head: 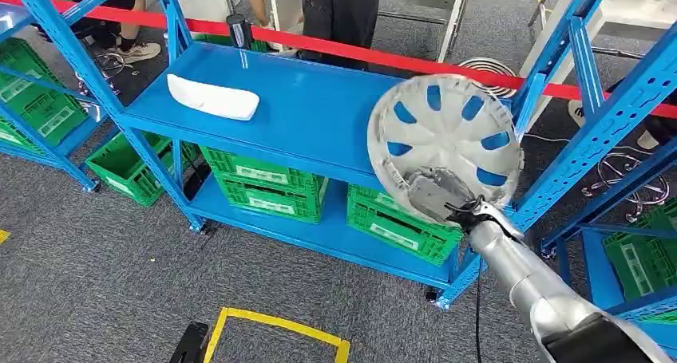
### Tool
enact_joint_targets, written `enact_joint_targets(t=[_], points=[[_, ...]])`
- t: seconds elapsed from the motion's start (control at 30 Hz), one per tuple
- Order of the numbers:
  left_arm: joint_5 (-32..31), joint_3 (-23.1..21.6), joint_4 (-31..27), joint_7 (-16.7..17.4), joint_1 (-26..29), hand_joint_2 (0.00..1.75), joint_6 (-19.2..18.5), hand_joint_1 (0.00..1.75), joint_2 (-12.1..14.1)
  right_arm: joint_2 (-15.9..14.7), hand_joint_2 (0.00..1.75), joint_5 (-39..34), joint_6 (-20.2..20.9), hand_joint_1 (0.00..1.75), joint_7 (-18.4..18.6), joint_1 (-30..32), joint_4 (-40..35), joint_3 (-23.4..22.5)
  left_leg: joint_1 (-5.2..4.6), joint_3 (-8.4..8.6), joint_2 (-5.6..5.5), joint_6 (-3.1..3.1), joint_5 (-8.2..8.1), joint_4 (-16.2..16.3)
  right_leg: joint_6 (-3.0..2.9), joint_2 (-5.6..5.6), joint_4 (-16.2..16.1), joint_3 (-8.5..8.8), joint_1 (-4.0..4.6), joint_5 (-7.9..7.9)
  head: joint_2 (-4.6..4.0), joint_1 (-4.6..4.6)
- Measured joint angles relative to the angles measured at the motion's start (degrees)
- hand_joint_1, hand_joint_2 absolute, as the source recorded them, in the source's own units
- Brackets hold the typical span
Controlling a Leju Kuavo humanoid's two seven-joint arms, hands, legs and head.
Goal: Take the parts from the cabinet and place them on the table.
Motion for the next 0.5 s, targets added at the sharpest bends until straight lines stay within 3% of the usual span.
enact_joint_targets(t=[0.2, 0.5], points=[[0.5, 0.3, 0.0, -0.9, 0.3, 0.0, 0.2, 0.0, -0.4, 0.2, 1.75, -5.1, 1.3, 1.75, -2.5, 2.4, -7.6, -5.6, 0.02, -0.11, -0.02, -0.01, 0.01, 0.0, 0.0, -0.03, 0.0, -0.1, 0.0, -0.03, 0.0, 0.0], [0.7, 0.4, 0.1, -2.3, 0.6, 0.0, 0.9, 0.0, -0.5, 0.3, 1.75, -8.8, 1.4, 1.75, -5.4, 3.2, -11.2, -7.5, -0.01, -0.33, -0.03, 0.0, 0.02, 0.0, 0.01, -0.04, 0.0, -0.28, -0.01, -0.03, 0.0, 0.0]])
